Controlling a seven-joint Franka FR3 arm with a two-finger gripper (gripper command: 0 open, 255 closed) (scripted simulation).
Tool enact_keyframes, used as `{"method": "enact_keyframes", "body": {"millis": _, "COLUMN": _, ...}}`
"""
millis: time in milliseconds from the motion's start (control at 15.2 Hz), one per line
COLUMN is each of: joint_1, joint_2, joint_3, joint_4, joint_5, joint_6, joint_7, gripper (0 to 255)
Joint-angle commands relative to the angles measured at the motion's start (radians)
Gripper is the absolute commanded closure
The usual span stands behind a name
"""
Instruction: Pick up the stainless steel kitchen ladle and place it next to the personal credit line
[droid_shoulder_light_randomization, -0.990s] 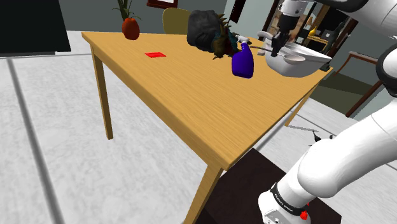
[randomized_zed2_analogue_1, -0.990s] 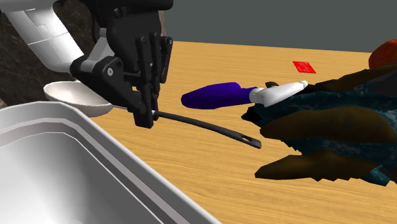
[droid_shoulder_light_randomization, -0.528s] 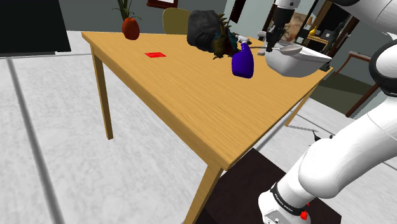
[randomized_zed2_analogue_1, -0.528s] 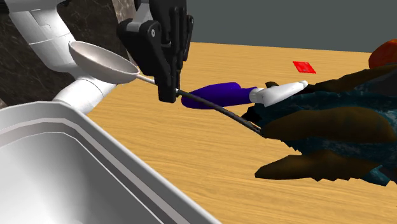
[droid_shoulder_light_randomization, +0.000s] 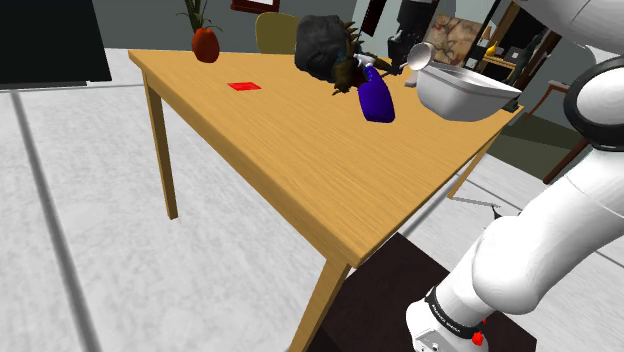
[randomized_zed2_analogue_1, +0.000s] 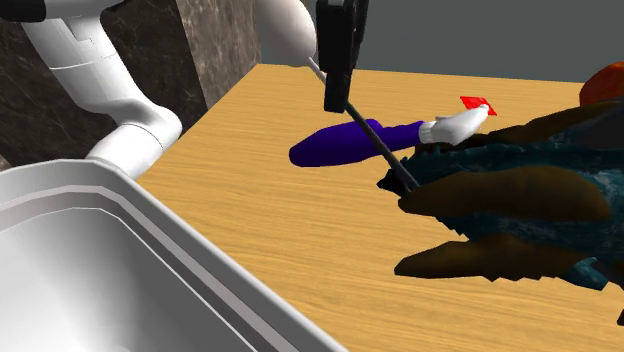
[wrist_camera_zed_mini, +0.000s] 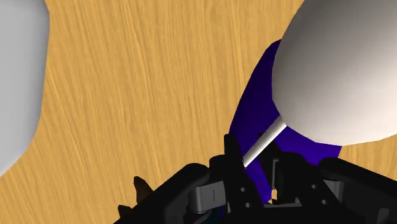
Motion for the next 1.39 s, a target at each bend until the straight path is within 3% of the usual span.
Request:
{"method": "enact_keyframes", "body": {"millis": 0, "joint_1": 0.021, "joint_2": 0.025, "joint_3": 0.025, "joint_4": 0.014, "joint_5": 0.010, "joint_6": 0.000, "joint_7": 0.045, "gripper": 255}}
{"method": "enact_keyframes", "body": {"millis": 396, "joint_1": 0.077, "joint_2": 0.142, "joint_3": 0.084, "joint_4": 0.159, "joint_5": 0.039, "joint_6": -0.045, "joint_7": 0.161, "gripper": 255}}
{"method": "enact_keyframes", "body": {"millis": 726, "joint_1": 0.123, "joint_2": 0.284, "joint_3": 0.123, "joint_4": 0.350, "joint_5": 0.061, "joint_6": -0.108, "joint_7": 0.248, "gripper": 255}}
{"method": "enact_keyframes", "body": {"millis": 990, "joint_1": 0.155, "joint_2": 0.456, "joint_3": 0.146, "joint_4": 0.610, "joint_5": 0.079, "joint_6": -0.204, "joint_7": 0.306, "gripper": 255}}
{"method": "enact_keyframes", "body": {"millis": 1056, "joint_1": 0.161, "joint_2": 0.572, "joint_3": 0.152, "joint_4": 0.802, "joint_5": 0.089, "joint_6": -0.283, "joint_7": 0.322, "gripper": 255}}
{"method": "enact_keyframes", "body": {"millis": 1320, "joint_1": 0.177, "joint_2": 0.447, "joint_3": 0.155, "joint_4": 0.534, "joint_5": 0.078, "joint_6": -0.141, "joint_7": 0.341, "gripper": 255}}
